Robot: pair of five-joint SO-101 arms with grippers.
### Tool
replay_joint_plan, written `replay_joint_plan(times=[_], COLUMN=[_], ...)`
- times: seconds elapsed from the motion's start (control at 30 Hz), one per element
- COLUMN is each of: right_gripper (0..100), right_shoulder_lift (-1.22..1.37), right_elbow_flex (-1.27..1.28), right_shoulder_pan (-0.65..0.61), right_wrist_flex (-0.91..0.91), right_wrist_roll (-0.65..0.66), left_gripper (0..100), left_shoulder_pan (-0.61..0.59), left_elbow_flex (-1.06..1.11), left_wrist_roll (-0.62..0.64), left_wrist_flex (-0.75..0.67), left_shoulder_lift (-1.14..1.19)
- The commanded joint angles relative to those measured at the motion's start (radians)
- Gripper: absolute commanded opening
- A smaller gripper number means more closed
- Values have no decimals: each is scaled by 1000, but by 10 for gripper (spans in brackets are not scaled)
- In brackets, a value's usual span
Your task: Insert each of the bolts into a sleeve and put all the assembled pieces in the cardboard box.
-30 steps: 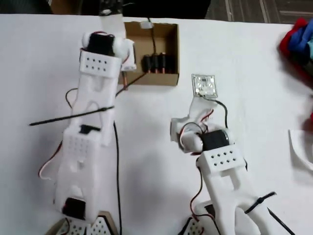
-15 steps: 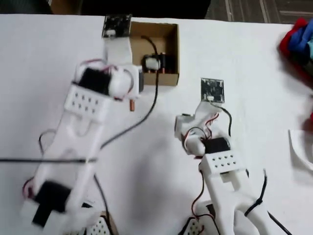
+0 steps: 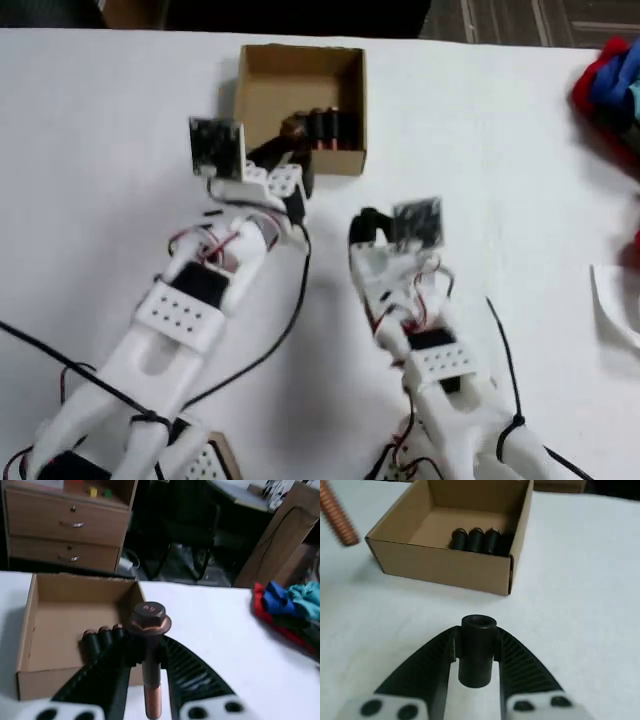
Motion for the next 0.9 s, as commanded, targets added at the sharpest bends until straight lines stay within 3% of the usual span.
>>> replay_joint_plan(times=[0.0, 0.1, 0.23, 0.87], right_gripper=[20, 20, 20, 20], right_shoulder_lift=[-42, -33, -36, -33], right_elbow_flex=[114, 180, 173, 161], right_shoulder_pan=[-45, -59, -53, 8], right_wrist_flex=[-328, -527, -584, -593], right_wrist_roll=[127, 176, 178, 178], left_gripper=[25, 25, 25, 25], left_shoulder_pan=[32, 54, 110, 163], left_elbow_flex=[18, 13, -2, -70], left_wrist_roll=[3, 6, 3, 2], left_wrist_flex=[-146, -149, -143, -58], left_shoulder_lift=[-51, -51, -49, -51])
